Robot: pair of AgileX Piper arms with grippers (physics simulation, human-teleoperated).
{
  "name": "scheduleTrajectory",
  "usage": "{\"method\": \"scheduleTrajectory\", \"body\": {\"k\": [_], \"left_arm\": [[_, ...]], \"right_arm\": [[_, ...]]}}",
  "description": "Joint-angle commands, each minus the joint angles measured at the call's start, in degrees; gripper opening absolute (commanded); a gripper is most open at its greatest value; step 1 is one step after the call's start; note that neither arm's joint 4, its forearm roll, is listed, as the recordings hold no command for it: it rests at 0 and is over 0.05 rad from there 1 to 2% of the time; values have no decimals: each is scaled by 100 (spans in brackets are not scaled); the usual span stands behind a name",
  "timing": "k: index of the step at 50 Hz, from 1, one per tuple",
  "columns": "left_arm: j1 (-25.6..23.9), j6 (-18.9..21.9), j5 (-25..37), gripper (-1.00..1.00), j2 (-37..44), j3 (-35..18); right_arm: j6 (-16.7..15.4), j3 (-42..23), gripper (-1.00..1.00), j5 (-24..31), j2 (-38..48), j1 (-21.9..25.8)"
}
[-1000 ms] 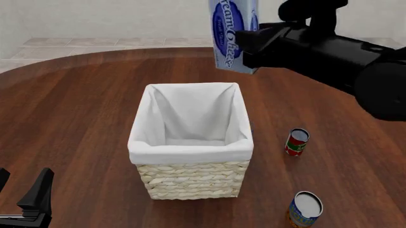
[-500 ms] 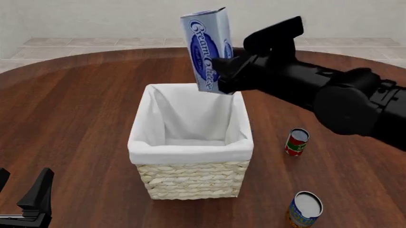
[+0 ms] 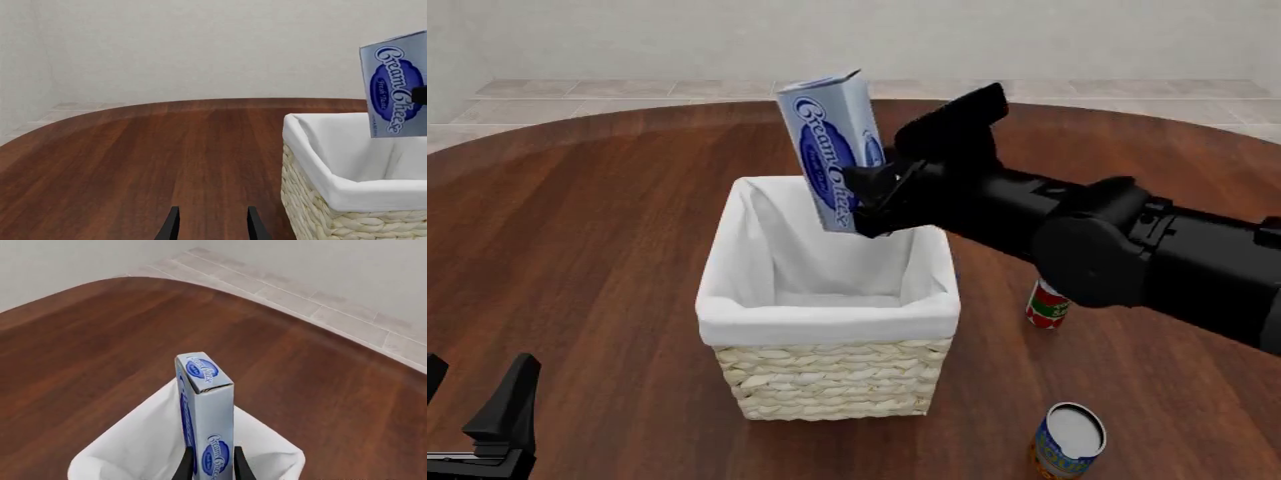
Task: Pick up the cream cheese box, and put it in the basket.
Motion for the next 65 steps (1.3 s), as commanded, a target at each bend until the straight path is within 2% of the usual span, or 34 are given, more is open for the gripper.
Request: {"method": "scheduleTrajectory", "body": {"k": [1,30,53,57,60,61,65], "left_arm": [[0,0,0,100,0,0],[0,0,0,100,0,0],[0,0,0,100,0,0],[0,0,0,100,0,0],[0,0,0,100,0,0],[0,0,0,100,0,0],[0,0,0,100,0,0]], "right_arm": [[105,84,-100,-173,147,131],[150,492,-100,-589,458,259],[194,467,-100,-642,515,201],[5,454,-100,-613,576,226],[108,452,-100,-620,566,213],[108,461,100,-629,558,224],[112,468,100,-630,542,220]]}}
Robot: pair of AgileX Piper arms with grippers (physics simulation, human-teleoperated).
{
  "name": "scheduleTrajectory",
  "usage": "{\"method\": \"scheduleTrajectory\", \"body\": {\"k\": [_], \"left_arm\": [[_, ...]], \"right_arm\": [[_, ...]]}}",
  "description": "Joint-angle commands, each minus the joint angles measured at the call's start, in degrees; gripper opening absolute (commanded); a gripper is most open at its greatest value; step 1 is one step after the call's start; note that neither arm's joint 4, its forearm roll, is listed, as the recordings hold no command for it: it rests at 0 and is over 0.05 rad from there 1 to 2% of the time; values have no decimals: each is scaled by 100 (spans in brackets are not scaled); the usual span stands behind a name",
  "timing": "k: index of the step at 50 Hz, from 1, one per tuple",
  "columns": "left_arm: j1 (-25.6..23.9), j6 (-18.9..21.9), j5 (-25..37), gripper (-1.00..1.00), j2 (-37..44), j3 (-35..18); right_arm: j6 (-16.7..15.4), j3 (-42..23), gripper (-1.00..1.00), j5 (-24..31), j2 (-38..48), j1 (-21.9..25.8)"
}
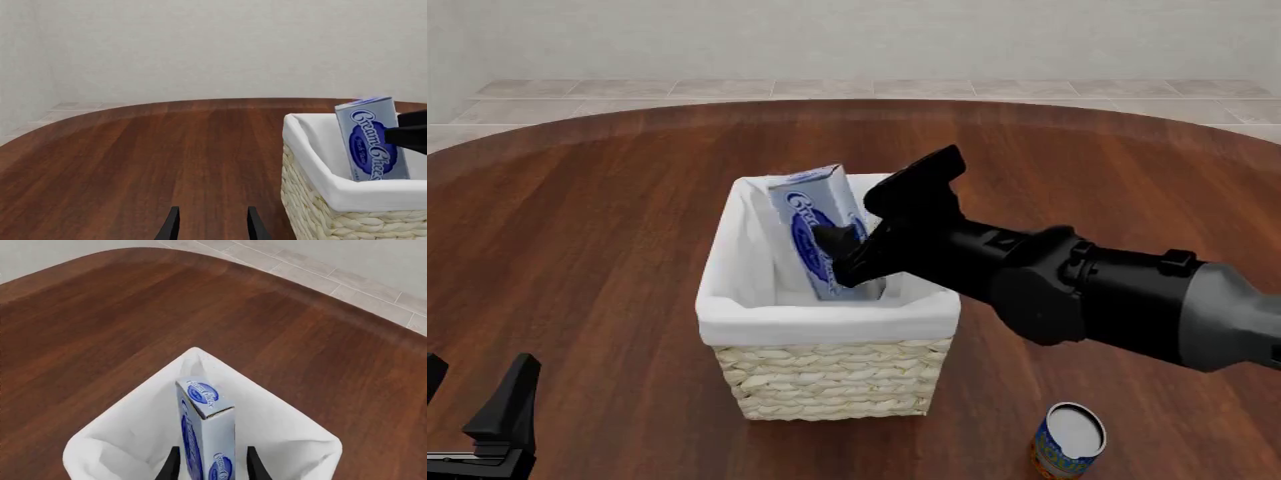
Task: Pick up the cream cheese box, and put it in the basket.
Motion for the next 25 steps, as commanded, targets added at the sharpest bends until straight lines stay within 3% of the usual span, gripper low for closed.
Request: {"method": "scheduleTrajectory", "body": {"k": [1,25], "left_arm": [[0,0,0,100,0,0],[0,0,0,100,0,0]], "right_arm": [[50,-8,100,-47,-13,-8],[67,98,100,-1,-432,0]]}}
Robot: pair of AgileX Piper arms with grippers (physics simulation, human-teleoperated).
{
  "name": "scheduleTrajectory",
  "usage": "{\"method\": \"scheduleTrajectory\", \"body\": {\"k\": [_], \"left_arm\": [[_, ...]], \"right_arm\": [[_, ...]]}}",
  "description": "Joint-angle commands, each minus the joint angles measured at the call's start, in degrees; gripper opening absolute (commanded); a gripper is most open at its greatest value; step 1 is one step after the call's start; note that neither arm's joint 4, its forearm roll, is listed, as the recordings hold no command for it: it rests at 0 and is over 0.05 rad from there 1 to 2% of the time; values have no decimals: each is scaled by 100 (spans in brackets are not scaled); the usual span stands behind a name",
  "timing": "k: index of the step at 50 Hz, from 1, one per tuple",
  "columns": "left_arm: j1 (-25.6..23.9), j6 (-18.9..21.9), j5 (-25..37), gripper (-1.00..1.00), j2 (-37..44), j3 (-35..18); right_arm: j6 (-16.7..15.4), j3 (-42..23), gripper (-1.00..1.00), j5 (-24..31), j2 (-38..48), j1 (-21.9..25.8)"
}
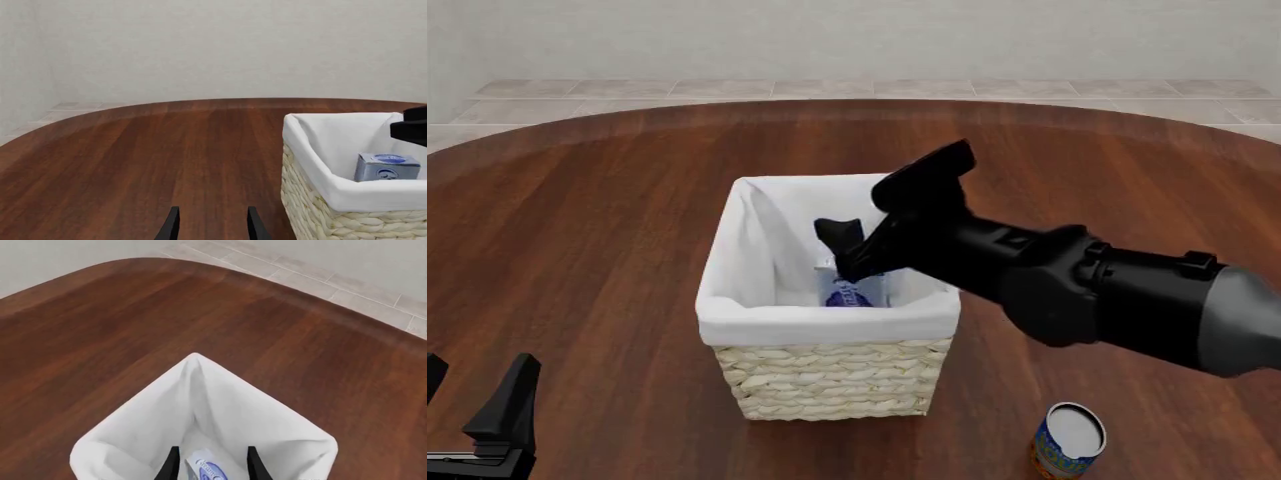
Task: Pick up the cream cheese box, and put it in the basket.
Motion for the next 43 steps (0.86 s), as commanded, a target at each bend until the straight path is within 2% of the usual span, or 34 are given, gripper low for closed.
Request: {"method": "scheduleTrajectory", "body": {"k": [1,12,18,30,31,34,36,41,43], "left_arm": [[0,0,0,100,0,0],[0,0,0,100,0,0],[0,0,0,100,0,0],[0,0,0,100,0,0],[0,0,0,100,0,0],[0,0,0,100,0,0],[0,0,0,100,0,0],[0,0,0,100,0,0],[0,0,0,100,0,0]], "right_arm": [[-32,60,100,48,-309,1],[-72,407,100,25,-957,-86],[-445,766,100,-6,-1542,-159],[-181,1265,100,290,-2989,-253],[-28,1424,100,355,-3510,-364],[120,1584,100,418,-3908,-426],[548,1922,100,449,-4466,-513],[758,2554,100,485,-5178,-681],[1171,2898,100,550,-5603,-855]]}}
